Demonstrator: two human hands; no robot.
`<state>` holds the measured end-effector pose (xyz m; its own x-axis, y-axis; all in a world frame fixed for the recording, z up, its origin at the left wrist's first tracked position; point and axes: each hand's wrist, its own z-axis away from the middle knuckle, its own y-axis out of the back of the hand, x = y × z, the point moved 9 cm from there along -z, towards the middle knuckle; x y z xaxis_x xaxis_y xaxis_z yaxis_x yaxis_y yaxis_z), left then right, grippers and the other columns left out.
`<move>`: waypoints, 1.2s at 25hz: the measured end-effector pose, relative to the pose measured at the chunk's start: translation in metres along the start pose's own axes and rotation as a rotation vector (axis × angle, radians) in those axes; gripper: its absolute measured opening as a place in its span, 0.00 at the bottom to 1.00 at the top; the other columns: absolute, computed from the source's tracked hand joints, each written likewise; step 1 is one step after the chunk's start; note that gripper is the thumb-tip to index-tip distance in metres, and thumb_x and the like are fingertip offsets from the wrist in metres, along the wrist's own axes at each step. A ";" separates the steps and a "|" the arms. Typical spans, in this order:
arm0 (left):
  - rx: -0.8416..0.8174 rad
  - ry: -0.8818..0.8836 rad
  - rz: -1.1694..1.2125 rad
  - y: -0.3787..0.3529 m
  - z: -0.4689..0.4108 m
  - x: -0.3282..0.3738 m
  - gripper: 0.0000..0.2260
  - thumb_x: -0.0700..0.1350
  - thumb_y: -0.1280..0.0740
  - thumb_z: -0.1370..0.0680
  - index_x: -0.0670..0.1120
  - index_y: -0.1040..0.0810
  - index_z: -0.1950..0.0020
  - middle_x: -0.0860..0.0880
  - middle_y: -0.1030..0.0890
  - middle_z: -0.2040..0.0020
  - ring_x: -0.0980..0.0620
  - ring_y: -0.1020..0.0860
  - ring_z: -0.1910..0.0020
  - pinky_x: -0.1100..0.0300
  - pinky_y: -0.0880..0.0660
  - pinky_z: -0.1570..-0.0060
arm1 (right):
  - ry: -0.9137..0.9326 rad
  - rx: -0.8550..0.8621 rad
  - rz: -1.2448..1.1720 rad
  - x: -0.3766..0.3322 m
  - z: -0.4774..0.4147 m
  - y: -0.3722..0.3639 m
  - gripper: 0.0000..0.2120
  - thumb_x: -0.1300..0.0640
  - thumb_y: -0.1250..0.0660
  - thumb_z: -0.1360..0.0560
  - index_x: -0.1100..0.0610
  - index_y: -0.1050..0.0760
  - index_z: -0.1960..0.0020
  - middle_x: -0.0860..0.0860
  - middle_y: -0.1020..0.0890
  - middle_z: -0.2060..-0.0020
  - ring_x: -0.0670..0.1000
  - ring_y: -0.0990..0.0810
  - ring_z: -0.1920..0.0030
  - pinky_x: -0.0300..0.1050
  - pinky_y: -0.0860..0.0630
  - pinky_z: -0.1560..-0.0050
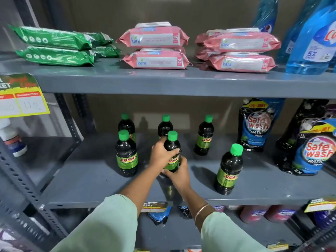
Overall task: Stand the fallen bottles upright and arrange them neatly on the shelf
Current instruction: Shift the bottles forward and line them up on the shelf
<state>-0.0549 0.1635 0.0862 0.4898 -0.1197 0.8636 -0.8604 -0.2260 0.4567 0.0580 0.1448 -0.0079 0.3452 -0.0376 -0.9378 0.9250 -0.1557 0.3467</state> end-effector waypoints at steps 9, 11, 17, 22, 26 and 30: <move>-0.054 -0.048 0.044 0.003 0.004 -0.001 0.18 0.45 0.24 0.36 0.46 0.22 0.48 0.44 0.17 0.51 0.46 0.20 0.51 0.57 0.24 0.52 | -0.046 0.098 -0.002 0.002 0.003 -0.005 0.24 0.61 0.24 0.37 0.53 0.35 0.50 0.55 0.20 0.52 0.55 0.21 0.52 0.45 0.28 0.56; -0.055 -0.051 0.067 0.006 0.015 -0.002 0.19 0.45 0.24 0.37 0.46 0.22 0.48 0.45 0.17 0.52 0.47 0.20 0.52 0.58 0.25 0.52 | -0.047 0.099 -0.007 0.004 0.014 -0.003 0.24 0.60 0.24 0.38 0.52 0.34 0.49 0.55 0.19 0.51 0.55 0.20 0.51 0.45 0.27 0.55; -0.058 -0.045 0.017 0.012 0.053 0.002 0.18 0.46 0.24 0.37 0.45 0.23 0.50 0.45 0.18 0.52 0.47 0.21 0.53 0.55 0.24 0.53 | -0.045 0.065 -0.029 0.012 0.053 0.001 0.25 0.58 0.24 0.39 0.53 0.31 0.46 0.54 0.19 0.52 0.54 0.20 0.51 0.53 0.22 0.49; -0.049 -0.040 0.010 0.017 0.069 0.007 0.17 0.45 0.24 0.36 0.44 0.23 0.50 0.45 0.18 0.51 0.48 0.22 0.54 0.60 0.29 0.57 | -0.037 0.033 -0.028 0.011 0.066 0.000 0.28 0.57 0.23 0.40 0.54 0.31 0.45 0.53 0.20 0.51 0.54 0.20 0.49 0.56 0.22 0.47; -0.083 -0.015 0.059 0.022 0.073 0.006 0.27 0.43 0.24 0.35 0.45 0.28 0.38 0.44 0.22 0.40 0.46 0.25 0.41 0.55 0.29 0.43 | -0.015 0.113 0.021 0.001 0.077 0.008 0.38 0.54 0.20 0.40 0.60 0.35 0.37 0.54 0.28 0.42 0.54 0.33 0.37 0.52 0.31 0.37; 0.030 0.103 0.143 0.056 0.080 -0.022 0.31 0.42 0.26 0.32 0.42 0.34 0.32 0.42 0.30 0.32 0.45 0.32 0.34 0.53 0.34 0.37 | 0.028 0.354 0.039 -0.009 0.118 0.015 0.34 0.52 0.21 0.38 0.64 0.35 0.42 0.58 0.29 0.45 0.58 0.33 0.41 0.53 0.30 0.41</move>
<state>-0.1026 0.0761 0.0758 0.3447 -0.0535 0.9372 -0.9149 -0.2428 0.3226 0.0498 0.0265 0.0039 0.3879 -0.0240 -0.9214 0.8003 -0.4872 0.3496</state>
